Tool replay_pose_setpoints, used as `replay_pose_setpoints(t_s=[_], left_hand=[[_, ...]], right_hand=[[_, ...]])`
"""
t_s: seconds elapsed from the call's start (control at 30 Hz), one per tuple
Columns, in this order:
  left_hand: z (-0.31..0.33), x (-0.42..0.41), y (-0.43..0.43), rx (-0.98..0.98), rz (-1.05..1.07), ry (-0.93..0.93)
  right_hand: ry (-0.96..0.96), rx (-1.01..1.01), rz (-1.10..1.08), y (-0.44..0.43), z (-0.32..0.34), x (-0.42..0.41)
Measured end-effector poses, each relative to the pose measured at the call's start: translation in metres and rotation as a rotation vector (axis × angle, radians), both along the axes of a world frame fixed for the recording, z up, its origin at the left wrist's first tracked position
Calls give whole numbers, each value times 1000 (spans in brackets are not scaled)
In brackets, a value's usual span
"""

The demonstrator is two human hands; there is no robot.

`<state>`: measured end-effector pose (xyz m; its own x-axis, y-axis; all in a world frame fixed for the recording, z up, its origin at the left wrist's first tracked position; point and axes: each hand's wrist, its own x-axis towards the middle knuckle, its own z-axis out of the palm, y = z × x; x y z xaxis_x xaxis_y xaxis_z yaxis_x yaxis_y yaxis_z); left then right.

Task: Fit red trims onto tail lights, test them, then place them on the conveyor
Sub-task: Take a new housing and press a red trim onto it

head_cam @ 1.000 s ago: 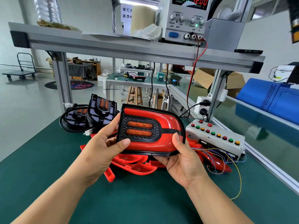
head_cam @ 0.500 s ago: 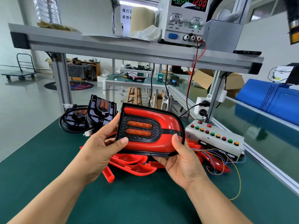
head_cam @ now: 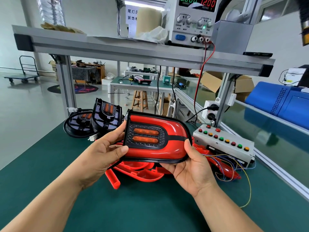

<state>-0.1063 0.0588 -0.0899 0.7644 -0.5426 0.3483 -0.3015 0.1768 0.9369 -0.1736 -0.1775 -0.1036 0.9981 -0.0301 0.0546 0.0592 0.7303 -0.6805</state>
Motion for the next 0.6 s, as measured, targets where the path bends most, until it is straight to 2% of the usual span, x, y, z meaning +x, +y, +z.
replay_pose_setpoints(t_s=[0.23, 0.4, 0.6], left_hand=[[2, -4, -4, -28, -17, -22], [4, -6, -3, -69, -37, 25], [5, -10, -7, -58, 9, 101]], right_hand=[[-21, -4, -24, -2, 0, 1], [-18, -61, 38, -4, 5, -2], [-22, -50, -38, -1, 2, -2]])
